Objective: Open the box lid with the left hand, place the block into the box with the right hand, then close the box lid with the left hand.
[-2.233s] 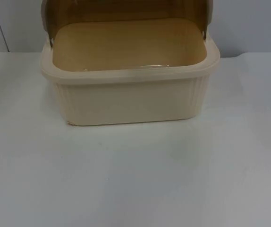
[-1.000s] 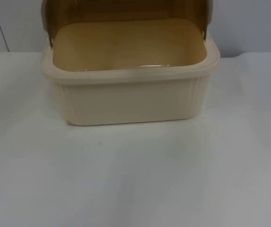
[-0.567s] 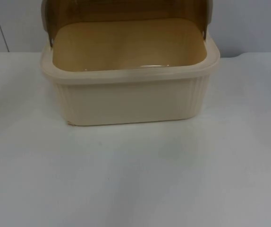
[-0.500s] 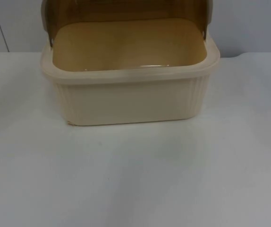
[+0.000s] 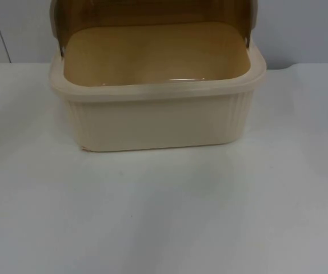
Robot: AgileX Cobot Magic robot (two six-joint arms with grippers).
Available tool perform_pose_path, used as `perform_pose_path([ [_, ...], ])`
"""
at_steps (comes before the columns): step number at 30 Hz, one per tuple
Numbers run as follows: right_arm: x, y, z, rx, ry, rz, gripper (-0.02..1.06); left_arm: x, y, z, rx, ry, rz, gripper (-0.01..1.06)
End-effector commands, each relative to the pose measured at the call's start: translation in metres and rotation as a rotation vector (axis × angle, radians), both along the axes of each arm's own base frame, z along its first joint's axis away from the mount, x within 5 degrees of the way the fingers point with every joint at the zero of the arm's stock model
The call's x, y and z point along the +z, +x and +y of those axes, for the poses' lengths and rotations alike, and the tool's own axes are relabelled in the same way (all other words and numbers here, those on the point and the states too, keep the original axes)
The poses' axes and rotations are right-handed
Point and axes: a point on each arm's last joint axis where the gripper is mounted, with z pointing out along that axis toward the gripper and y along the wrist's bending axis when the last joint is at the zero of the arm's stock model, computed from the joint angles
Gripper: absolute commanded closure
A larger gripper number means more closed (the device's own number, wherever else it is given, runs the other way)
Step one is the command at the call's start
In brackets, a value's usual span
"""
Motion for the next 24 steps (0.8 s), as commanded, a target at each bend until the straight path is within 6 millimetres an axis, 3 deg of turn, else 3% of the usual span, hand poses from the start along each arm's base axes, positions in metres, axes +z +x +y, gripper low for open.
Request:
perform_pose_path([
  [1,-0.001,-0.001,-0.001,-0.003,-0.002,0.007,0.0,-0.018,-0.003,-0.002,-0.005,0.025,0.041,1.05],
  [6,-0.001,-0.001,-0.001,-0.003,-0.002,0.007,0.0,-0.033,-0.007,0.0,-0.005,0.05,0.078,1.05],
  [15,0.0,-0.001,-0.001,-0.003,-0.002,0.004,0.0,-0.034,-0.009,-0.002,-0.026,0.068,0.071,1.05],
  [19,0.0,-0.001,-0.001,-0.003,-0.002,0.004,0.0,-0.034,-0.023,-0.009,-0.081,0.165,0.016,1.05],
  [24,0.0,-0.001,-0.001,-0.003,-0.002,0.004,0.0,-0.051,-0.041,-0.008,-0.109,0.186,0.083,1.05],
])
